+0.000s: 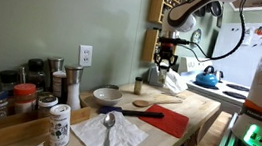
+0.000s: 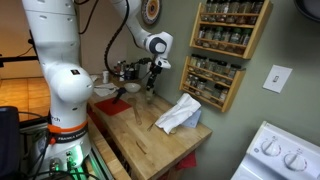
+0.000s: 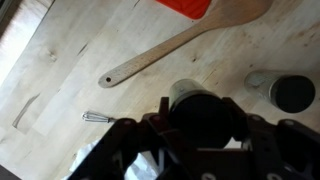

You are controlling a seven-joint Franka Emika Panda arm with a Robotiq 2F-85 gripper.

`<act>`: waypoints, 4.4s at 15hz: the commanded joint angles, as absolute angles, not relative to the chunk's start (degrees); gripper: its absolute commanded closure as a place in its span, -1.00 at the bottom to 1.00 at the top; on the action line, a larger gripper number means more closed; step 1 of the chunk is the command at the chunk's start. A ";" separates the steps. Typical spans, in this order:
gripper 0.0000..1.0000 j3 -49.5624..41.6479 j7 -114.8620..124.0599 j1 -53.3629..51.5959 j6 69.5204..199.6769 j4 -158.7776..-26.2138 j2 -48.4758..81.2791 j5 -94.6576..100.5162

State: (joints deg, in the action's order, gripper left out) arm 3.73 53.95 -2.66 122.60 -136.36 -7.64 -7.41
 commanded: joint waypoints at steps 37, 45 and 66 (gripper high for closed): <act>0.41 5.82 58.32 -7.73 114.97 -110.91 10.41 -6.43; 0.41 6.04 58.03 -8.19 113.63 -110.68 10.78 -6.50; 0.41 5.40 59.61 -8.50 116.32 -111.71 11.04 -5.94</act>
State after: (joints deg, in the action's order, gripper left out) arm 5.91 58.66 -7.82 115.37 -111.14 11.23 -5.95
